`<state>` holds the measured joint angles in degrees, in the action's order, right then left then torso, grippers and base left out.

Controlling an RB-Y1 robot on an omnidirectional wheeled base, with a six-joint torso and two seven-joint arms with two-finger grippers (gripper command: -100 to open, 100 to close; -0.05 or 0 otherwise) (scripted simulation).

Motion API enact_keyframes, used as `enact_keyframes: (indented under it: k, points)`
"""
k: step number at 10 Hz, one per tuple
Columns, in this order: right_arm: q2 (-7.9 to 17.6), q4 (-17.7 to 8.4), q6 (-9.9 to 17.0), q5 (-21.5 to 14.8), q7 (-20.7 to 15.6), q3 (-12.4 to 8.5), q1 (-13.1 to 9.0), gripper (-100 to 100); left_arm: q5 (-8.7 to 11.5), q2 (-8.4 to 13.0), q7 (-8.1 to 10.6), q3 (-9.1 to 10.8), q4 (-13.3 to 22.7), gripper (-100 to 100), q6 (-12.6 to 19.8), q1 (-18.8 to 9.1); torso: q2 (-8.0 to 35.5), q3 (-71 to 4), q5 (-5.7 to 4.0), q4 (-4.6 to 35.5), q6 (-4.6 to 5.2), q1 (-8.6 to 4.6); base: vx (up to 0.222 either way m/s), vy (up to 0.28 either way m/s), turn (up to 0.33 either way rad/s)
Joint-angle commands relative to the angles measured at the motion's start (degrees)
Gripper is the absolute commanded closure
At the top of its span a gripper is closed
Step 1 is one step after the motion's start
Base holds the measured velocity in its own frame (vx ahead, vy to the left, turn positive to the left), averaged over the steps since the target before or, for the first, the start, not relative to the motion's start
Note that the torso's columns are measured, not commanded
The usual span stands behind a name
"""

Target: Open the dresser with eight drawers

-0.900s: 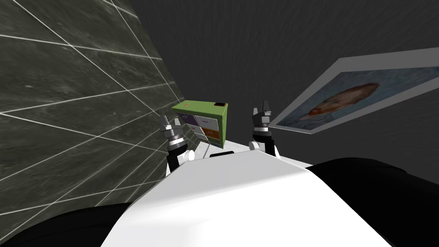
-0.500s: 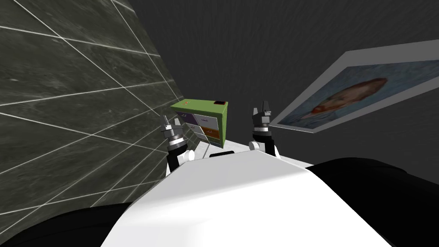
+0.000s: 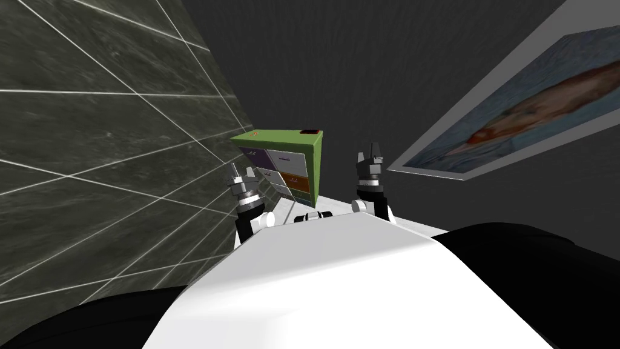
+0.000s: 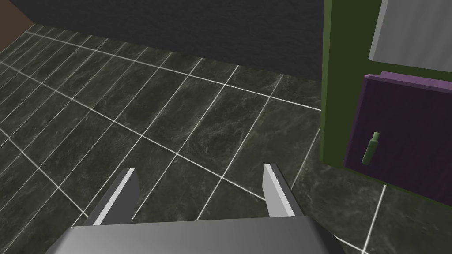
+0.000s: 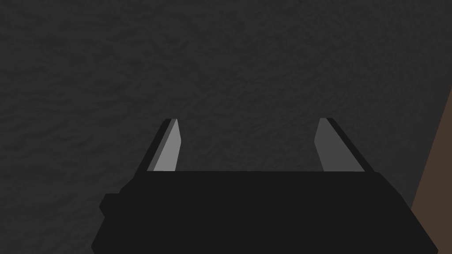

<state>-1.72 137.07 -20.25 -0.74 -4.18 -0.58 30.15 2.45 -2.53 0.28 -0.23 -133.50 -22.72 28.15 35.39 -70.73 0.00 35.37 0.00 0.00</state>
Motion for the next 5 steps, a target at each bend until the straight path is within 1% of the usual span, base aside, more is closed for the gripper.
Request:
enact_keyframes:
  k: [1,2,3,5]
  points:
    - [0.0,0.0,0.0,0.0,0.0,0.0,0.0,0,-0.11,2.86,-0.07,-0.13,0.67,-100,-0.06,-0.17,4.23,-8.46,0.0,4.23,0.0,0.0,0.006,0.0,-0.017]
    - [0.0,-0.02,0.01,0.0,0.0,0.0,0.0,0,-0.22,4.44,-0.13,-0.25,1.33,-100,-0.12,-0.34,6.16,-12.41,0.01,6.12,0.0,0.02,0.002,0.001,-0.031]
    - [0.0,-0.03,0.01,0.0,0.0,0.0,0.01,0,-0.22,5.03,-0.13,-0.25,1.33,-100,-0.12,-0.34,6.69,-13.53,0.01,6.68,0.0,0.02,0.0,0.0,0.0]
    - [0.0,-0.03,0.01,0.0,0.0,0.0,0.01,0,-0.51,8.26,-0.31,-0.58,3.11,-100,-0.28,-0.8,6.88,-13.83,0.0,6.89,0.0,0.0,0.001,0.002,-0.03]
